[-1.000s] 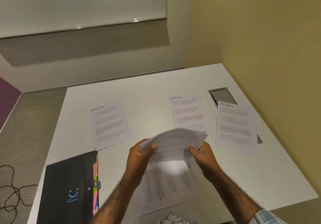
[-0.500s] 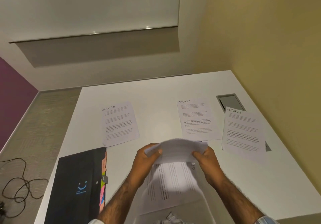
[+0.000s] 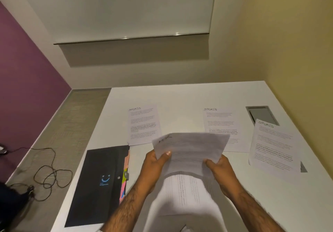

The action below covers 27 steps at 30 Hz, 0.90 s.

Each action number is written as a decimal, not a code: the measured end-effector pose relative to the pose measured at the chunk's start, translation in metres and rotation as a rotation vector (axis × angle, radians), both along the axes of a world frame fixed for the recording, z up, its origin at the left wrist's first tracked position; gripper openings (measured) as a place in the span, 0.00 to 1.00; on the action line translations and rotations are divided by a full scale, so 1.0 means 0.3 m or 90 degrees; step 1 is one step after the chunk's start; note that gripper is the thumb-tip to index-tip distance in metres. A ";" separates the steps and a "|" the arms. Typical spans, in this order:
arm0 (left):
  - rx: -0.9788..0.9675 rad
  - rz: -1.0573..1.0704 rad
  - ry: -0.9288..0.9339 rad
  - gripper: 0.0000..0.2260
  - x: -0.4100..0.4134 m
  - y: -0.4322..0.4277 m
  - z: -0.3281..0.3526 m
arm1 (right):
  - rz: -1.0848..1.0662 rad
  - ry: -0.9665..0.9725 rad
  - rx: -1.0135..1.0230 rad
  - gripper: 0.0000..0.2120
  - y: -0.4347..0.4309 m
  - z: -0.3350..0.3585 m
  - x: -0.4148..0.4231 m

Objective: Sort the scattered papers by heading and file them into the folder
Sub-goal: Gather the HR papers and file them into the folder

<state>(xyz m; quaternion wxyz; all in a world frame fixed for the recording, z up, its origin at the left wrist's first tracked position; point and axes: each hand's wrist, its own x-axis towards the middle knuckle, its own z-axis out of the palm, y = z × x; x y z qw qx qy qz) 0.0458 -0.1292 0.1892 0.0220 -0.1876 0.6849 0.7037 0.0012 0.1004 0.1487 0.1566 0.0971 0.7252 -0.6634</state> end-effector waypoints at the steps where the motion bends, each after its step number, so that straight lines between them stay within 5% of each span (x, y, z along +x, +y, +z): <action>1: -0.003 -0.003 -0.002 0.09 0.011 -0.015 0.011 | 0.009 0.005 -0.005 0.14 -0.015 0.002 0.007; 10: -0.038 0.091 -0.059 0.09 0.127 -0.307 -0.008 | 0.107 -0.023 -0.024 0.12 -0.195 0.010 0.065; 15: -0.530 -0.037 -0.211 0.07 0.198 -0.590 -0.196 | 0.023 0.005 0.048 0.11 -0.258 0.005 0.095; 17: -0.632 -0.117 -0.285 0.07 0.246 -0.680 -0.298 | -0.017 -0.004 0.064 0.11 -0.278 -0.007 0.111; 24: -0.749 -0.242 -0.349 0.45 0.343 -0.729 -0.555 | -0.147 -0.084 0.060 0.12 -0.381 -0.033 0.258; 27: -0.773 -0.296 -0.335 0.50 0.327 -0.699 -0.610 | -0.181 -0.100 0.058 0.11 -0.419 -0.047 0.339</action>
